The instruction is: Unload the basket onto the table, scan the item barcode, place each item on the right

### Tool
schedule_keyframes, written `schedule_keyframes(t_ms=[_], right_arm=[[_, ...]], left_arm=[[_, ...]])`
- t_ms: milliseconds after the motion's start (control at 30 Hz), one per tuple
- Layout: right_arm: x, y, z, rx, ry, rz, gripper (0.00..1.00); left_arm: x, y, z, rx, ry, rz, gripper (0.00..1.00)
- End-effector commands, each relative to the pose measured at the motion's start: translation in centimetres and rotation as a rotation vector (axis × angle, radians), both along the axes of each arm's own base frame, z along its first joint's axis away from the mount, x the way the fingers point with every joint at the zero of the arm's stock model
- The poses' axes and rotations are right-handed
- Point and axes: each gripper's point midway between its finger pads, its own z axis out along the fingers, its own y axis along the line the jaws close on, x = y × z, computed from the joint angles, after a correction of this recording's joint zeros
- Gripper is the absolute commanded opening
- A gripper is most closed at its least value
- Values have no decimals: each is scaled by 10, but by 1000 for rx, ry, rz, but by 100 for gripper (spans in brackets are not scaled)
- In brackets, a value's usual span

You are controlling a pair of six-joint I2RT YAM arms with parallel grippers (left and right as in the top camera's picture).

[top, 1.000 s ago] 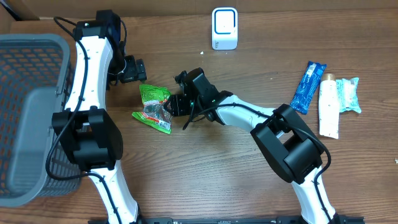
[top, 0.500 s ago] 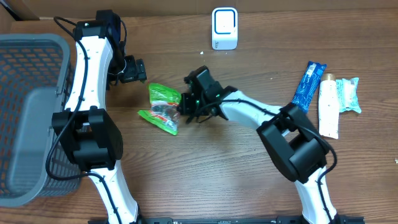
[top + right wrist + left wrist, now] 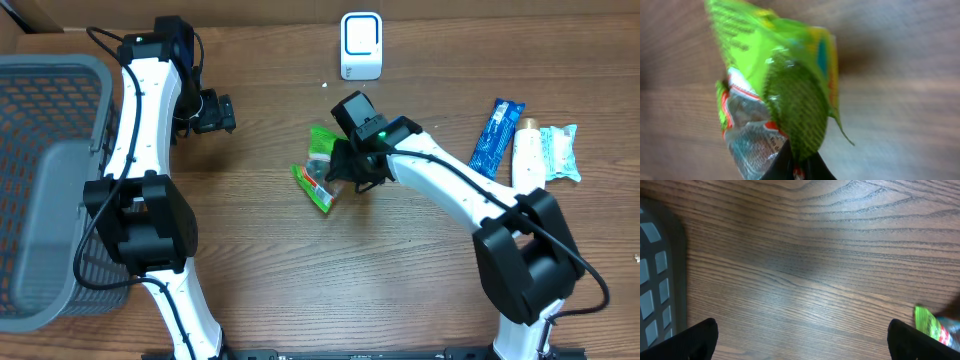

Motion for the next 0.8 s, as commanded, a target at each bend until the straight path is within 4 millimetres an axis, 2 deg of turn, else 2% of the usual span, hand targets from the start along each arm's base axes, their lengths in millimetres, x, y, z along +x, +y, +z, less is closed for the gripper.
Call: schedule_keyframes(t_ms=[0, 33, 67, 100, 200, 267, 400, 533, 633, 767], right_arm=[[-19, -6, 11, -18, 37, 80, 24], [-24, -9, 9, -31, 53, 104, 31], [-28, -12, 8, -45, 62, 141, 43], [-31, -18, 8, -69, 56, 221, 61], [-21, -25, 9, -88, -6, 363, 77], [-8, -33, 11, -99, -63, 447, 80], [19, -49, 16, -98, -196, 633, 93], [39, -39, 30, 52, -375, 848, 96], [45, -31, 37, 166, -452, 911, 96], [46, -21, 28, 274, -470, 942, 97]], left_arm=[[1, -6, 10, -3, -26, -3, 100], [1, -6, 10, -3, -27, -3, 100], [1, -6, 10, -3, -26, -3, 99], [1, -6, 10, -3, -26, -3, 99], [1, -6, 10, -3, -27, -3, 100], [1, -6, 10, -3, -26, -3, 100], [1, -6, 10, -3, -27, -3, 99], [1, -6, 10, -3, -27, -3, 100], [1, -6, 10, -3, -27, -3, 100], [1, -6, 10, -3, -26, -3, 99]])
